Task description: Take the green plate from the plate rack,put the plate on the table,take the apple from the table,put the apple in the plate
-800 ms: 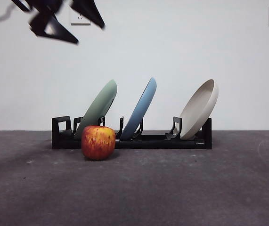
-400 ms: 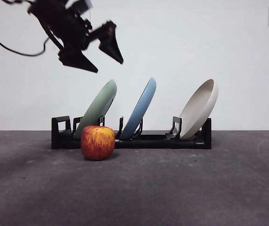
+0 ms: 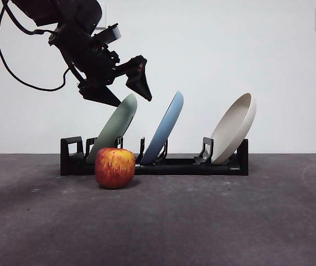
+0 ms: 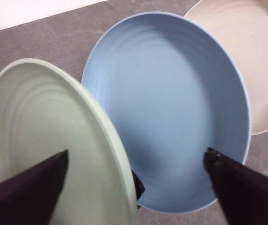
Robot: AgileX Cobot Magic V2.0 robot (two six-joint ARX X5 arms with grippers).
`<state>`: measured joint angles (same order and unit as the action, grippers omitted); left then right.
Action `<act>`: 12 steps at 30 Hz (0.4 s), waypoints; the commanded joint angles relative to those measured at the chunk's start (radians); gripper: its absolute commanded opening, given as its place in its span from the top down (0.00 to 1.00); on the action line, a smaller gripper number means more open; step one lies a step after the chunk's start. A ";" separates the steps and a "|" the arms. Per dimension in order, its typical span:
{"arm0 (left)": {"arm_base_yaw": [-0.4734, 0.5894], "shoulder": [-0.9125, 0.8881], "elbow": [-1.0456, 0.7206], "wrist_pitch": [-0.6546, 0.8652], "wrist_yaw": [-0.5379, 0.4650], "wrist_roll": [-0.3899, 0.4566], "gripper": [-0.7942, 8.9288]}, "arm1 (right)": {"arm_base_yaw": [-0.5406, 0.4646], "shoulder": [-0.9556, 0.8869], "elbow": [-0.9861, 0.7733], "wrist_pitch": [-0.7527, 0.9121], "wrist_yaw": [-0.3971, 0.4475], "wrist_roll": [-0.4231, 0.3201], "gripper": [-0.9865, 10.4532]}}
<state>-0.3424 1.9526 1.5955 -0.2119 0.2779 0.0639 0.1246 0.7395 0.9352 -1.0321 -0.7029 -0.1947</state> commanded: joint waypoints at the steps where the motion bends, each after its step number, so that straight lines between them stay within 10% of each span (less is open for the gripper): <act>1: -0.003 0.011 0.000 0.010 -0.018 0.018 0.59 | 0.002 0.006 0.004 0.002 0.002 0.004 0.34; 12: -0.003 0.011 0.000 0.000 -0.015 0.045 0.74 | 0.002 0.008 0.004 0.002 0.001 0.004 0.34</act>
<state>-0.3431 1.9526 1.5955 -0.2127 0.2638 0.0952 0.1246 0.7479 0.9352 -1.0321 -0.7025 -0.1947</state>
